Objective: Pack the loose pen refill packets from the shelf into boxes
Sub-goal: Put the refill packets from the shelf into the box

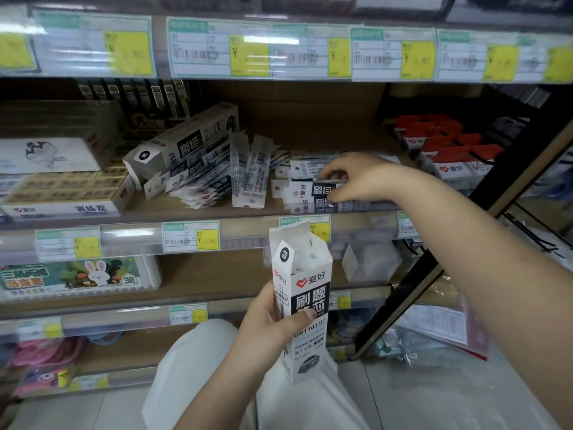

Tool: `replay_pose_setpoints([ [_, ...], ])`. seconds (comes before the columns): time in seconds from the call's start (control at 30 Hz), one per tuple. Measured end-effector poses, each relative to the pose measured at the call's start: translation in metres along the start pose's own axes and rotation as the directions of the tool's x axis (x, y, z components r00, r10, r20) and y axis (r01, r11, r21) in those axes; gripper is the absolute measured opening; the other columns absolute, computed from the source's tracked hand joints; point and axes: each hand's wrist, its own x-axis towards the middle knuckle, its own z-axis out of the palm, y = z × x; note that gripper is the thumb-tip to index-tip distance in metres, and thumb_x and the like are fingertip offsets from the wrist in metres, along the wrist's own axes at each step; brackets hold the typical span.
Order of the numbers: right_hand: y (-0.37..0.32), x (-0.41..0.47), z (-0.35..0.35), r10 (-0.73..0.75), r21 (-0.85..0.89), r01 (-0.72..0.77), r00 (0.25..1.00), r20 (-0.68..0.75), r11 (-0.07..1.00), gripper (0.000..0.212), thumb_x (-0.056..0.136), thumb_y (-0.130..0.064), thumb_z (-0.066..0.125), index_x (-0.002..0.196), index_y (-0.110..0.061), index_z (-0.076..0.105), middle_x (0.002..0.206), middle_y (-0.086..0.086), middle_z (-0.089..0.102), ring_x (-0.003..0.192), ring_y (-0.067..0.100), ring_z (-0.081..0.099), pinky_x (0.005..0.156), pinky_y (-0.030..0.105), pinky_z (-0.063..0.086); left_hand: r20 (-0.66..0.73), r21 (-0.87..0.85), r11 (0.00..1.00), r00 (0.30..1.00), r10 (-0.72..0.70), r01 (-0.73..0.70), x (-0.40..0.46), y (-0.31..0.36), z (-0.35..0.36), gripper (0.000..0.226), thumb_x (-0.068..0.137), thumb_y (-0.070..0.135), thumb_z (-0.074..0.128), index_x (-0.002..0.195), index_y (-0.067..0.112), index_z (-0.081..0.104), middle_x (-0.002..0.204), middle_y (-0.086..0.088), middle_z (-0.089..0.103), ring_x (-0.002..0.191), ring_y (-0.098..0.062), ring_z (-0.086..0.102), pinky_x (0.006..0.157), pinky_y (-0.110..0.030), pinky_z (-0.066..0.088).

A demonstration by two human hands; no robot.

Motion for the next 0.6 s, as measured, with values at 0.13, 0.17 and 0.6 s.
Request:
replay_pose_setpoints([
  [0.13,0.000,0.003,-0.005,0.007,0.009,-0.007,0.999,0.049,1.000,0.046,0.082,-0.022,0.067,0.126,-0.020,0.053,0.124,-0.001,0.050,0.100,0.010,0.046,0.078,0.021,0.035,0.004,0.000,1.000,1.000,-0.007,0.007,0.000,-0.001,0.001,0.039,0.082,-0.006,0.063,0.112,0.018,0.058,0.097,0.008,0.073,0.090,-0.005,0.068,0.068,-0.015,0.050],
  [0.17,-0.001,0.004,-0.006,0.001,0.000,-0.001,0.998,0.067,1.000,0.047,0.082,-0.022,0.068,0.126,-0.018,0.052,0.127,0.001,0.050,0.103,0.012,0.048,0.080,0.021,0.036,0.003,-0.001,1.000,1.000,-0.008,0.008,0.000,-0.001,0.000,0.039,0.082,-0.006,0.063,0.112,0.018,0.058,0.097,0.008,0.073,0.090,-0.005,0.068,0.068,-0.015,0.050],
  [0.6,-0.005,0.003,-0.018,-0.042,-0.065,0.050,0.993,0.111,0.997,0.053,0.088,-0.024,0.063,0.136,-0.014,0.044,0.141,0.003,0.045,0.126,0.020,0.044,0.104,0.029,0.034,0.002,-0.018,1.000,1.000,-0.001,0.001,-0.001,0.001,-0.002,0.038,0.082,-0.004,0.066,0.111,0.018,0.058,0.097,0.007,0.073,0.090,-0.006,0.068,0.068,-0.015,0.050],
])
